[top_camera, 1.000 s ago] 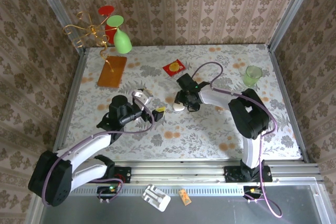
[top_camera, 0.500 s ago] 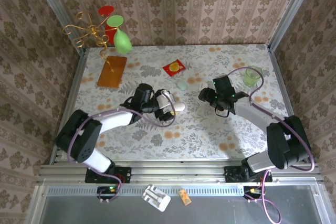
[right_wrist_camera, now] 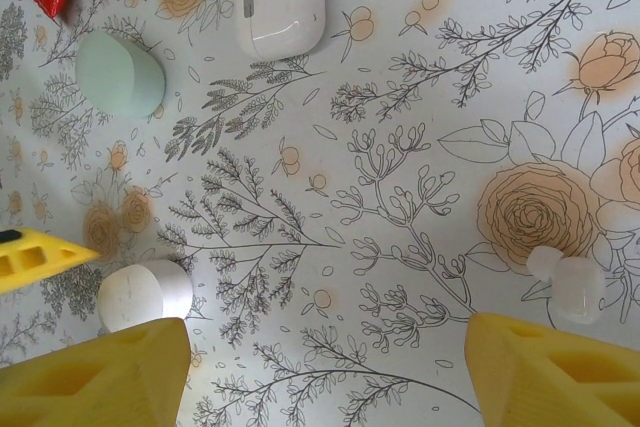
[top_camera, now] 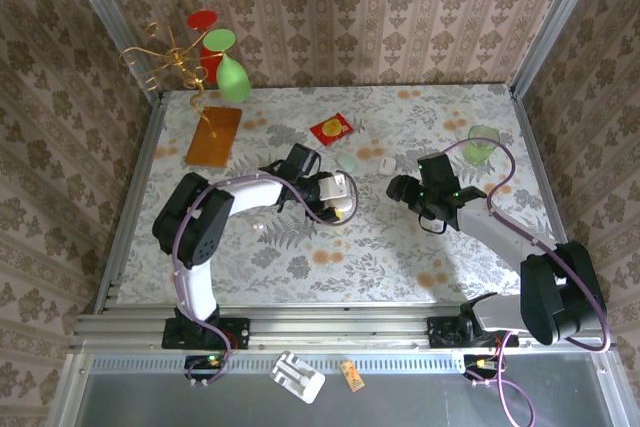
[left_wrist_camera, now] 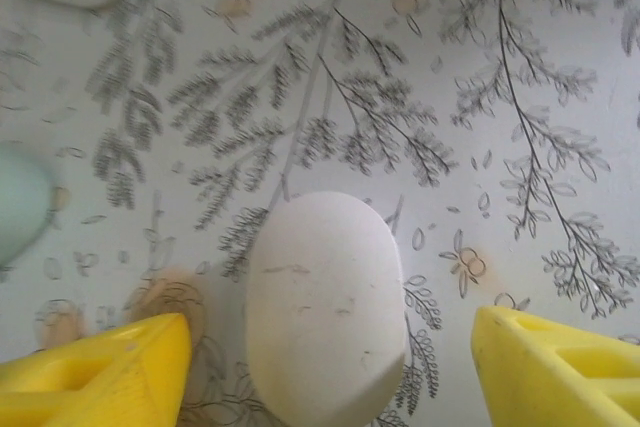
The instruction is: Insert wireless bluetooth earbuds into charging case
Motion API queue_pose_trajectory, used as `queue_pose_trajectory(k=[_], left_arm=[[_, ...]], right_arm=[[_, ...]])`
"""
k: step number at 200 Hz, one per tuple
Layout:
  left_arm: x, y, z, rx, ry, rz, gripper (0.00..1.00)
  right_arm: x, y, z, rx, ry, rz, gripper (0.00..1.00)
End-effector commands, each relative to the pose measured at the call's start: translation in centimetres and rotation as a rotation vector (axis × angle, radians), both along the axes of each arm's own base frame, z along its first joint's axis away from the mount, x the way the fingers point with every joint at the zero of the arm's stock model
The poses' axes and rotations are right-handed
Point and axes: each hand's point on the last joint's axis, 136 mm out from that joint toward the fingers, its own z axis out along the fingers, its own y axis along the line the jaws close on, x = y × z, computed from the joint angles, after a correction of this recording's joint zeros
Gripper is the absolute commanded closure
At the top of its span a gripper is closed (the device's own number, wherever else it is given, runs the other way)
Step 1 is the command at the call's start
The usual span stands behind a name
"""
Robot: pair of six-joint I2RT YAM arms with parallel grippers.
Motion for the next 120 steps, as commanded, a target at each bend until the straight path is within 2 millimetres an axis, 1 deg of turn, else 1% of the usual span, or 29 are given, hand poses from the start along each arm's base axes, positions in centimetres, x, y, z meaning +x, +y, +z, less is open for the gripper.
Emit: queue_pose_trajectory(k=[1, 16, 41, 64, 76, 91, 107, 120], left_arm=[[-1.2, 0.4, -1.3, 0.089, 0.043, -0.052, 0.29], [-0.9, 0.4, -1.7, 0.111, 0.042, -0.049, 0.34], [-0.7, 0.5, -2.3, 0.144, 0.046, -0.047, 0.44], [-0.9, 0.4, -2.1, 0.134, 0.044, -0.049, 0.57], [-1.0, 0.4, -1.9, 0.128, 0.045, -0.050, 0.60], [-1.1, 0.4, -1.2, 0.116, 0.038, -0.050, 0.63], [-1.1, 0.2, 0.4, 0.065, 0.021, -0.040, 0.64], [-1.2, 0.1, 2.1, 0.002, 0.016, -0.027, 0.64]], right_arm=[[-0.3, -0.1, 0.0, 0.003, -0.004, 0.014, 0.26], [-0.2, 0.0, 0.1, 0.013, -0.007, 0.018, 0.26], [-0.2, 0.0, 0.6, 0.023, -0.017, 0.017, 0.27], [-0.3, -0.3, 1.0, 0.027, -0.025, 0.011, 0.27], [-0.3, -0.3, 1.5, 0.036, -0.036, 0.019, 0.27], [-0.2, 0.5, 2.5, 0.069, -0.080, 0.074, 0.26], [-0.2, 1.9, 3.6, 0.124, -0.144, 0.157, 0.25], [-0.4, 2.9, 4.4, 0.183, -0.170, 0.224, 0.25]])
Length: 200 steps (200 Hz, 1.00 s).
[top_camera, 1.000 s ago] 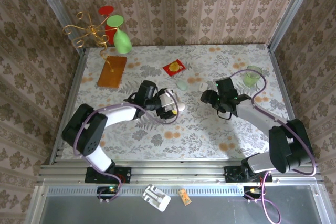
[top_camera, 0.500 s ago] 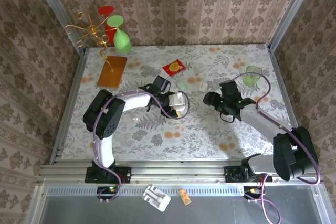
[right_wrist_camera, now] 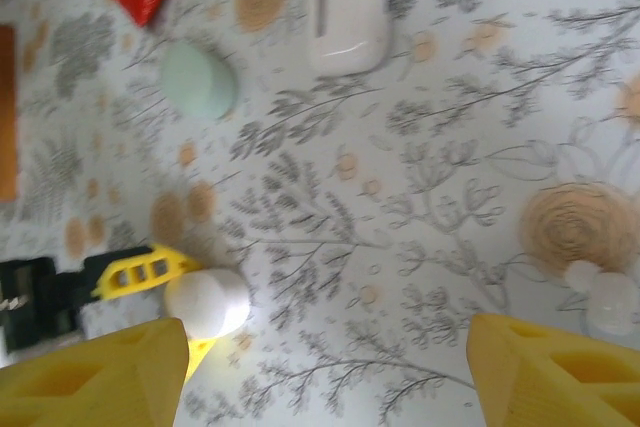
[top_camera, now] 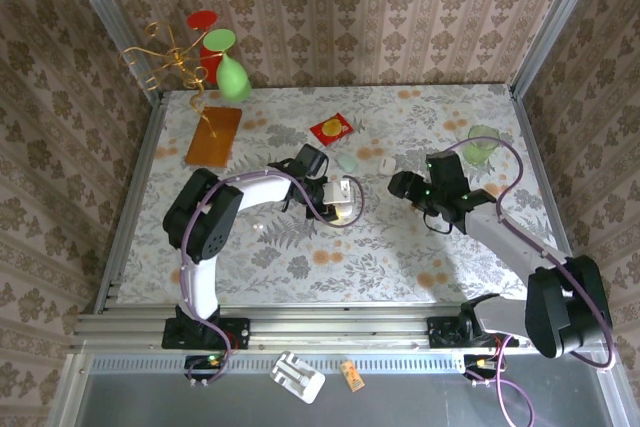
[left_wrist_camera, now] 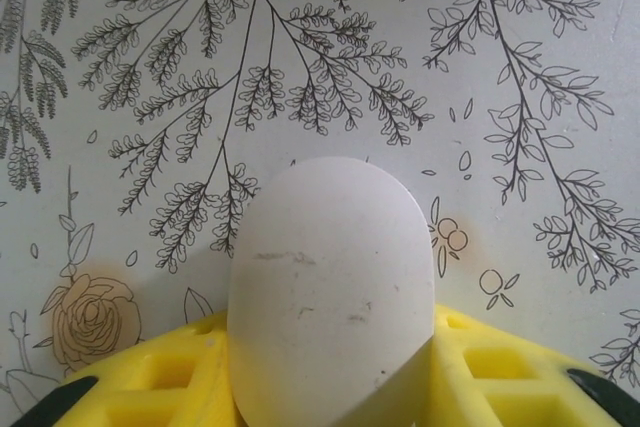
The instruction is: Insert wireless bluetooth earbuds into charging case
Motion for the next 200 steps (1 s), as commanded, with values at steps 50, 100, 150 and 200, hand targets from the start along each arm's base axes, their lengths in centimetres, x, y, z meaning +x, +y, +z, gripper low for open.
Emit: queue_pose_trajectory(k=[50, 100, 150, 200], left_arm=[[-2.3, -0.6, 9.3, -0.276, 0.018, 0.005, 0.64], [-3.7, -1.3, 13.9, -0.451, 0.006, -0.006, 0.64], [-4.1, -1.6, 15.5, -0.494, -0.011, -0.012, 0.64], [-4.6, -1.4, 16.3, -0.508, -0.027, -0.024, 0.63]], right_arm=[[-2.4, 8.7, 6.8, 0.504, -0.089, 0.496, 0.24], [-2.4, 10.3, 7.5, 0.621, -0.052, 0.547, 0.25], [-2.1, 12.5, 6.8, 0.657, 0.010, 0.574, 0.33], [-1.7, 13.2, 6.5, 0.709, 0.052, 0.540, 0.62]])
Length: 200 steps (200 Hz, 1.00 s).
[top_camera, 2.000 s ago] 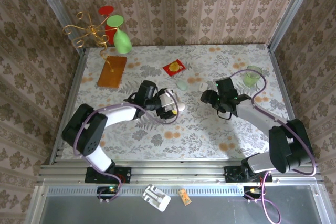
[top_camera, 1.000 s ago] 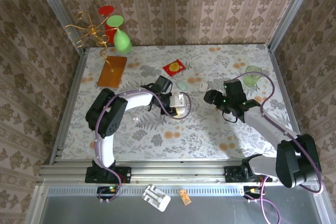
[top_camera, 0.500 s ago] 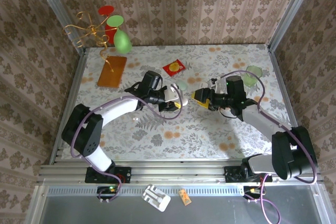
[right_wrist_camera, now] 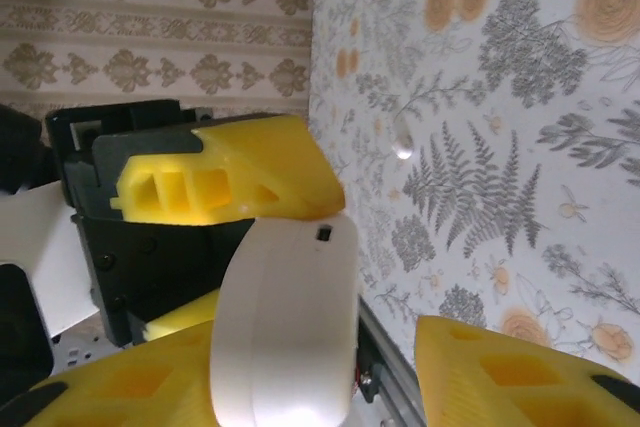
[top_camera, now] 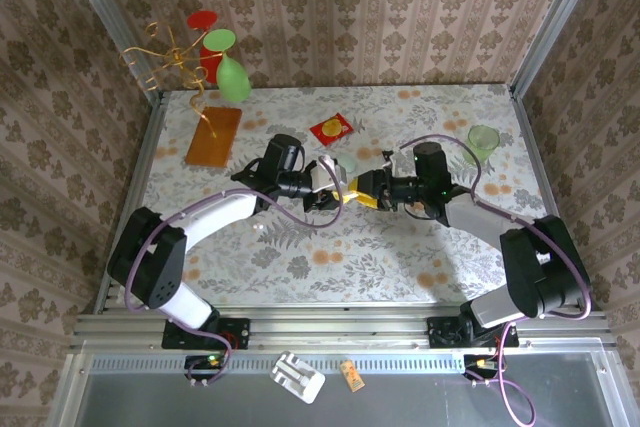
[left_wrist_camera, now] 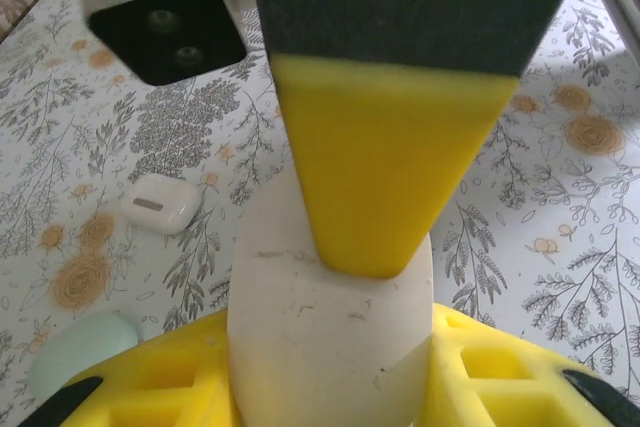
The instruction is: Insert wireless bluetooth earbuds into charging case
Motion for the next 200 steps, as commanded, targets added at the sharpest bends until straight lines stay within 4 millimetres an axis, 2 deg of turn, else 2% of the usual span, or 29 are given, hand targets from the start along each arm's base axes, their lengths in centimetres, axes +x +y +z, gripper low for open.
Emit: queue_pose_trajectory(k=[1, 16, 34, 47, 67, 91, 107, 118, 134, 166, 200], left_arm=[[-1.0, -0.1, 1.9, -0.053, -0.013, -0.029, 0.63], [-1.0, 0.0, 2.3, -0.064, -0.019, -0.027, 0.60], [-0.9, 0.2, 3.1, -0.102, -0.026, -0.012, 0.47], [-0.9, 0.5, 4.0, -0.157, -0.031, 0.006, 0.36], [-0.7, 1.1, 5.9, -0.284, -0.032, 0.038, 0.30], [-0.4, 2.0, 8.2, -0.431, -0.051, 0.071, 0.28], [-0.2, 2.5, 9.7, -0.513, -0.084, 0.087, 0.27], [-0.1, 2.7, 10.8, -0.559, -0.108, 0.092, 0.27], [0.2, 3.0, 12.0, -0.611, -0.130, 0.098, 0.27], [1.2, 3.5, 12.7, -0.658, -0.135, 0.118, 0.28], [1.0, 3.3, 12.9, -0.680, -0.122, 0.078, 0.35]], right_arm=[[0.6, 0.5, 1.2, 0.049, 0.009, 0.001, 0.63], [0.6, 0.5, 1.5, 0.072, 0.016, -0.006, 0.71], [0.7, 0.6, 2.5, 0.114, 0.010, -0.014, 0.76], [0.9, 0.6, 3.7, 0.152, 0.000, -0.022, 0.78], [1.1, 0.8, 6.2, 0.245, -0.020, -0.029, 0.80], [1.4, 0.8, 9.1, 0.359, -0.030, -0.028, 0.82], [1.7, 0.8, 10.3, 0.425, -0.018, -0.029, 0.84], [2.0, 0.8, 10.8, 0.467, -0.002, -0.032, 0.84], [2.2, 1.1, 10.5, 0.475, 0.031, -0.034, 0.87], [1.5, 1.8, 11.5, 0.486, 0.015, -0.011, 0.87], [0.7, 2.2, 13.1, 0.511, -0.001, 0.002, 0.87]])
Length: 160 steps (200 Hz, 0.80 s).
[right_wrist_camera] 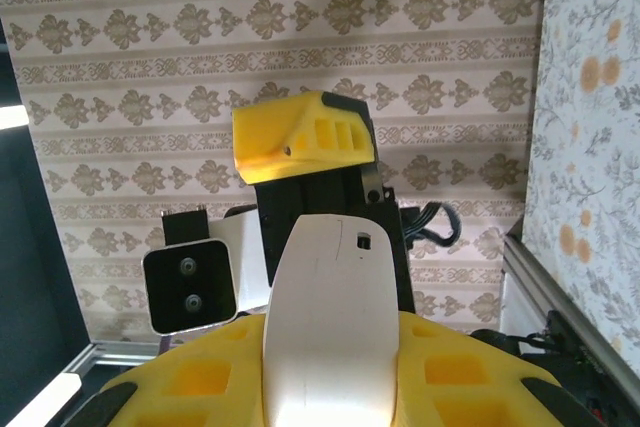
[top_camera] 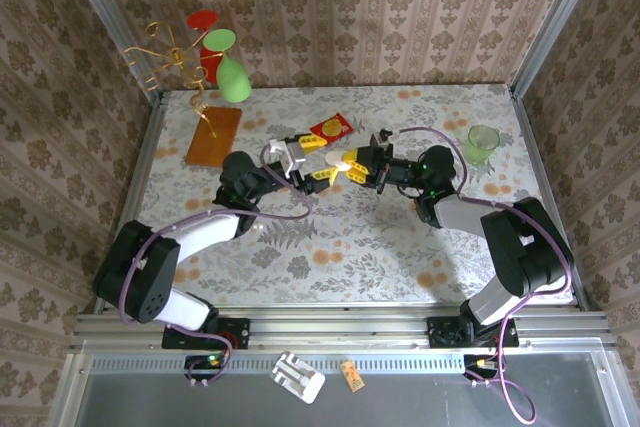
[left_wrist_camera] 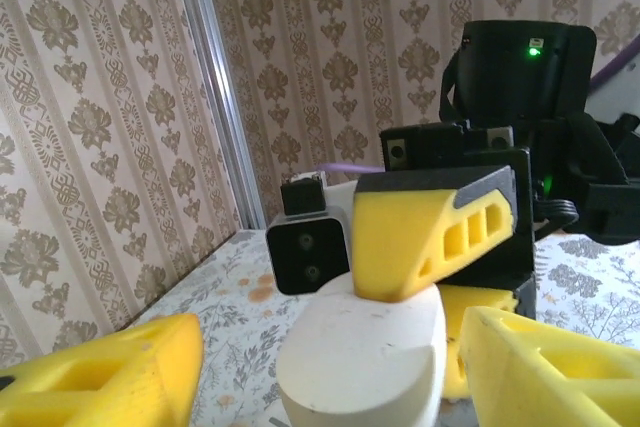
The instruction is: Insert wireless bluetooth earbuds into charging case
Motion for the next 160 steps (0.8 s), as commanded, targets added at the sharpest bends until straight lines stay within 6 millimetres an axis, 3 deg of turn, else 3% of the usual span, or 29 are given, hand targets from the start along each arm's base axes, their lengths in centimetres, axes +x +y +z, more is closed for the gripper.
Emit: queue_pose_trajectory(k=[1, 80, 133, 160], left_arm=[[-0.6, -0.1, 1.6, -0.059, -0.027, -0.056, 0.35], [-1.9, -0.5, 1.5, -0.042, -0.025, -0.126, 0.43], [-2.2, -0.5, 1.8, -0.036, -0.022, -0.144, 0.55], [-2.4, -0.6, 2.1, -0.040, -0.019, -0.155, 0.53]], right_arm=[[-0.8, 0.1, 3.7, 0.064, -0.091, -0.006, 0.87], [-1.4, 0.8, 6.2, 0.097, -0.132, 0.015, 0.87], [-1.4, 0.9, 6.1, 0.095, -0.132, 0.018, 0.87], [-1.4, 1.0, 6.0, 0.092, -0.132, 0.019, 0.87]])
